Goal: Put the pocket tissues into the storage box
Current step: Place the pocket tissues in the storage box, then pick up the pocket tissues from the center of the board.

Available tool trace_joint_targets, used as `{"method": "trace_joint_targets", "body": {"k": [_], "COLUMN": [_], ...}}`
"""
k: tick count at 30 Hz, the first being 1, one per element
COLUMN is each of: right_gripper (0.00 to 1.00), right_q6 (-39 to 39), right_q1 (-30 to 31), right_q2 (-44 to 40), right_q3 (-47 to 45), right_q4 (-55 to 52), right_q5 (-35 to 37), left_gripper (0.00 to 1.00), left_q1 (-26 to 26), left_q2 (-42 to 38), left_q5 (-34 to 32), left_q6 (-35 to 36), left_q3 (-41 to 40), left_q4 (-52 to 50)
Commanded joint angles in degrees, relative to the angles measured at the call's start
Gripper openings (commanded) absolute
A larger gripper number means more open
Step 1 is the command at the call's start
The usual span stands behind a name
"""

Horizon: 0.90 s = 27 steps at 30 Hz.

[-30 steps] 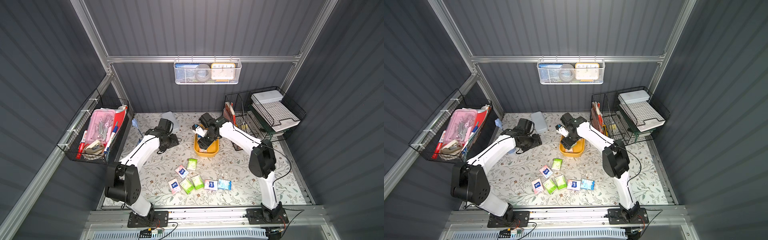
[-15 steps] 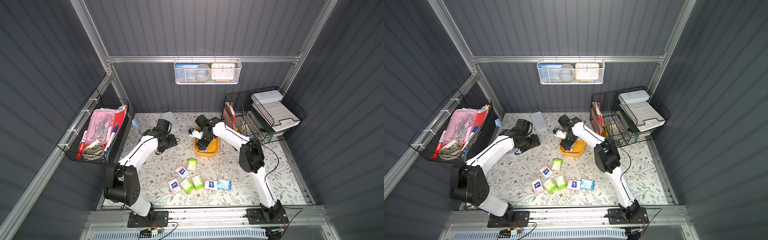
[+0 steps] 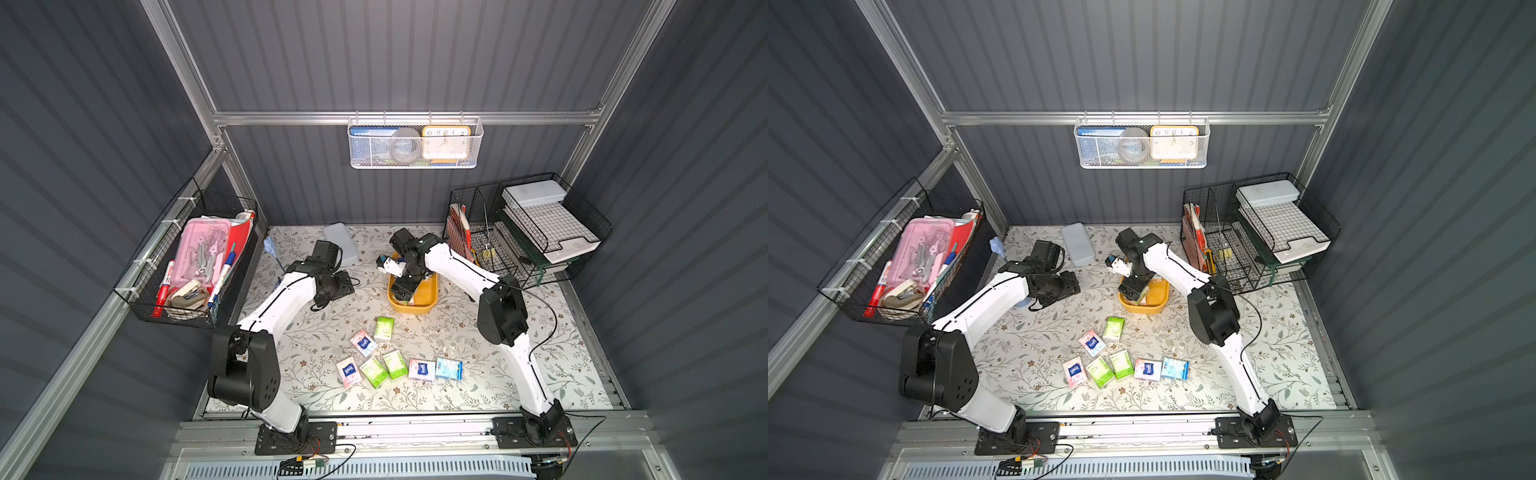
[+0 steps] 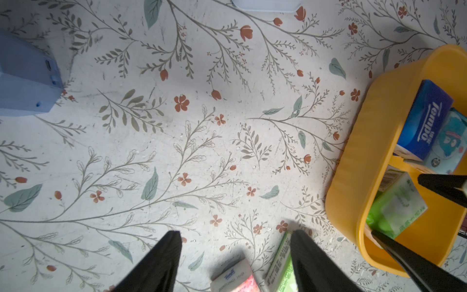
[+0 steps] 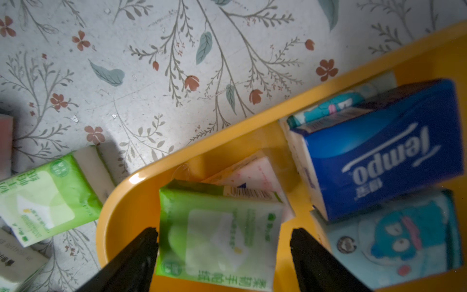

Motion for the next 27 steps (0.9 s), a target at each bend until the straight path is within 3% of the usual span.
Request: {"method": "trace_joint_targets", "body": {"k": [1,4,6,9,12,17,27], "right_gripper": [0.86,0.86,0.86,0.85,0.85,0.84,0.85], "right_q6": [3.39,8.73,11.99,18.93,25.54,37.54,53.57], "right_q1": [0.09,0.05,0.09,0.06,0.17,0.08,0.09], "right_q2": [-3.69,-6.88,-9.83,-16.28,-22.62,-31.62,-47.25], "right_q3": [0.78,-1.10,-3.31,-10.51,-18.78,-30.05,-50.85], "right_q4": [-0.19,0.91,1.77,7.15,12.85,16.43,25.15], "right_q5": [1.39,1.04,-1.46,-3.30,-1.30,6.90,12.56], "left_gripper": [0.73,0.74,0.80,0.83,0.85,0.85,0.88], "left_q1": [0.30,0.30,0.13,-0.25,-2.88,-11.81,-18.19], "left_q2": [-1.87,-1.97,-2.18,-3.25,-4.15,-3.27,1.94], "left_q5": [1.08,1.29,2.32,5.56,6.53,4.56,4.84], "left_q6": [1.73,5.06,7.20,8.29,8.83,9.88,10.83], "left_q3": [-0.77,-0.43,-0.47,-1.95,-2.82,-2.54,-2.80], "left_q4": [-0.40,-0.63,-0.63,-0.79,-1.84,-3.23,-2.86]}}
